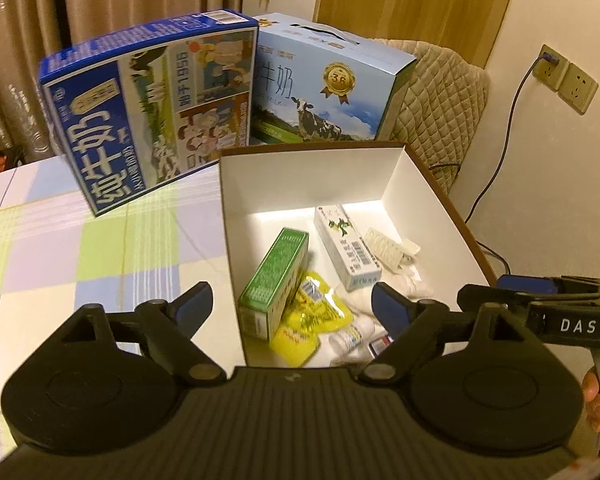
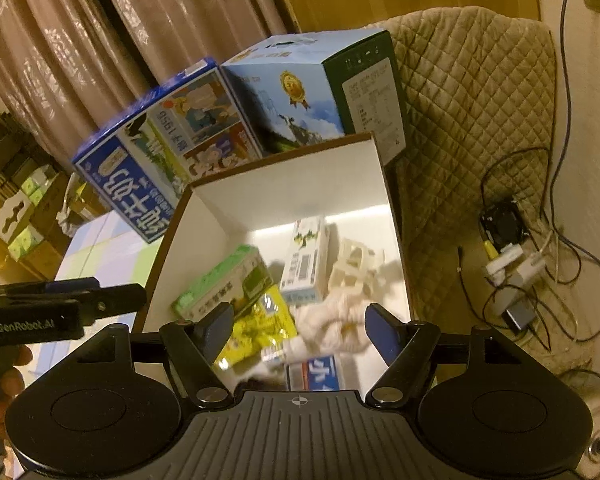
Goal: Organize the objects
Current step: 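Open both grippers to drop the green and white boxes inside, then withdraw both tools from the box toward the red packet and toothpaste tube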
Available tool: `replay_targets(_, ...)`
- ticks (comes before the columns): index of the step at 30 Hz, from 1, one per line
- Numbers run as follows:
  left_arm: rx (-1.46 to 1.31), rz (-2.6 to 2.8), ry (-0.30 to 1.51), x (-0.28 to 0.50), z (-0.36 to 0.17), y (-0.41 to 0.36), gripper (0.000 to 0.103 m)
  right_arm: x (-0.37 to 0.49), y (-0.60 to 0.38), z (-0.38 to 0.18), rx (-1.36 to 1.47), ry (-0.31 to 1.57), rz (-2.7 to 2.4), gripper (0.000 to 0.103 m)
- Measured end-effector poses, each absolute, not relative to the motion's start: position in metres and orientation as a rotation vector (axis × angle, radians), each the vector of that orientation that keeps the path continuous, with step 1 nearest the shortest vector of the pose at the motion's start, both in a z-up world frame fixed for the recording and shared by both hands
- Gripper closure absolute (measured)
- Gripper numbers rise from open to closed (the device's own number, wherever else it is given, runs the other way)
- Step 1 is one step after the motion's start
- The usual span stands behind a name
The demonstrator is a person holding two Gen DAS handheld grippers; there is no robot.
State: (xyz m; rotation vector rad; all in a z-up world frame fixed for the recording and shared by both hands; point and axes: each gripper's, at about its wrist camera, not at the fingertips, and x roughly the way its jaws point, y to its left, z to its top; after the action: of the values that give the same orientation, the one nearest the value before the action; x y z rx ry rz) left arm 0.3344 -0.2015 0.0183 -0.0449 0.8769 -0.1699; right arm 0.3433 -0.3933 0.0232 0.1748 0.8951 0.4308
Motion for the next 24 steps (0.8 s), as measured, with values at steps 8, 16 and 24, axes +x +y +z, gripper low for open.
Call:
replay_targets(8,-0.045,-0.151,0.881,0.290,0.029,-0.195,0.015,0.303,-0.389,0.031,0.171,0.900,0.439,0.033)
replay_targets(16,-0.061,-0.135,0.905,0.252,0.029,-0.183,0.012,0.268,-0.385,0.033,0.173,0.913,0.440,0.033)
replay_targets(24,-0.064,-0.117,0.924,0.215,0.026,-0.167,0.011,0.233,-0.376,0.029,0.172,0.934,0.441,0.033)
